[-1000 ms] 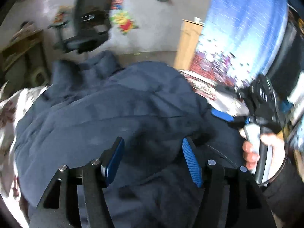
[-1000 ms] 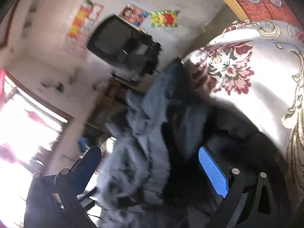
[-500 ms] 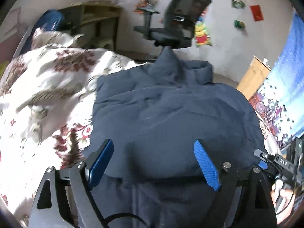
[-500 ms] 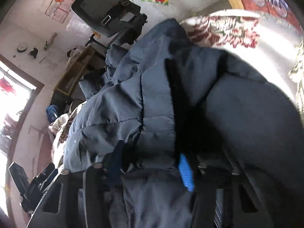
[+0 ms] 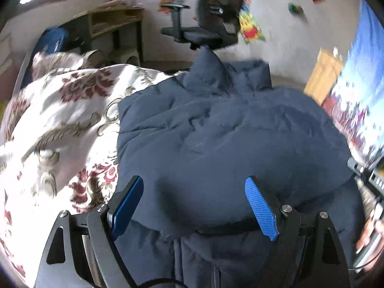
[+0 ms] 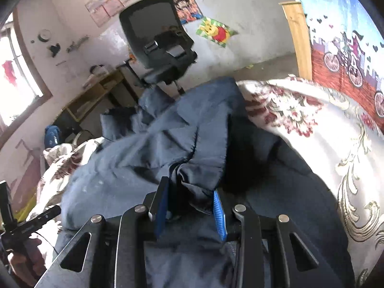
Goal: Fold large clothes
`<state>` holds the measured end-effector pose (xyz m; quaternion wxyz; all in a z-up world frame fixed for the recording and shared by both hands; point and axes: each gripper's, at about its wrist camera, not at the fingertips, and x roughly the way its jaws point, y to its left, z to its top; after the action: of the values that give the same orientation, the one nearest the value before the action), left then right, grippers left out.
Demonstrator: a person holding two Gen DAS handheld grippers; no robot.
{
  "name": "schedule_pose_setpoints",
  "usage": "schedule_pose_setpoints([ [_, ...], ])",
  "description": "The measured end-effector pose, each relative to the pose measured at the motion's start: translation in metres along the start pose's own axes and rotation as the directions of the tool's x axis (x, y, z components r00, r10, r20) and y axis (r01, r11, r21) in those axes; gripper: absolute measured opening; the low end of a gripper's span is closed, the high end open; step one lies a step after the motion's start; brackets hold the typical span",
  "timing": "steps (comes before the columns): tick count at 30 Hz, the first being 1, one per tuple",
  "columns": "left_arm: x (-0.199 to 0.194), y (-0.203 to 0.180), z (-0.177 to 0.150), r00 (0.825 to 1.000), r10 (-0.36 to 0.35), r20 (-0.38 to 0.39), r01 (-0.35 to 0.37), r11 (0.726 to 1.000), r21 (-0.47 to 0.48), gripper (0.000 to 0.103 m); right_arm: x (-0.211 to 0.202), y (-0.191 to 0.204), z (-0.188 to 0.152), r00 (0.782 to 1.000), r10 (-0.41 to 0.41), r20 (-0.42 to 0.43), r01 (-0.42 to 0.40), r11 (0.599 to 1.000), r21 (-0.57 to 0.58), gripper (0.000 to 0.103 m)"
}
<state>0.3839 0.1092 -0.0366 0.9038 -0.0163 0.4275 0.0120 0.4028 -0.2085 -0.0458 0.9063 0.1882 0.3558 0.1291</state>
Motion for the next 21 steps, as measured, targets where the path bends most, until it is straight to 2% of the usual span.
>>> schedule_pose_setpoints([
  [3,0.021,-0.014,-0.005,0.997,0.056,-0.05,-0.051,0.994,0.094,0.083,0.014,-0.004,-0.007,0.999,-0.016,-0.041,0.017,1.0,0.008,0.034],
  [6,0.037,-0.016,-0.013,0.994,0.082,-0.076,-0.072,0.99,0.125,0.085,0.025,-0.008,-0.011,0.996,-0.04,-0.082,0.041,0.999,0.011,0.044],
  [10,0.045,-0.008,-0.019,0.992,0.098,-0.078,-0.09,0.99,0.107,0.098,0.033,-0.011,-0.015,0.994,-0.051,-0.101,0.053,0.998,0.016,0.048],
  [12,0.047,-0.006,-0.02,0.991,0.101,-0.089,-0.093,0.991,0.098,0.101,0.035,-0.011,-0.016,0.993,-0.058,-0.105,0.06,0.998,0.009,0.05],
  [21,0.049,-0.004,-0.021,0.99,0.112,-0.089,-0.104,0.991,0.084,0.102,0.043,-0.004,-0.017,0.989,-0.094,-0.116,0.091,0.995,-0.032,0.056],
])
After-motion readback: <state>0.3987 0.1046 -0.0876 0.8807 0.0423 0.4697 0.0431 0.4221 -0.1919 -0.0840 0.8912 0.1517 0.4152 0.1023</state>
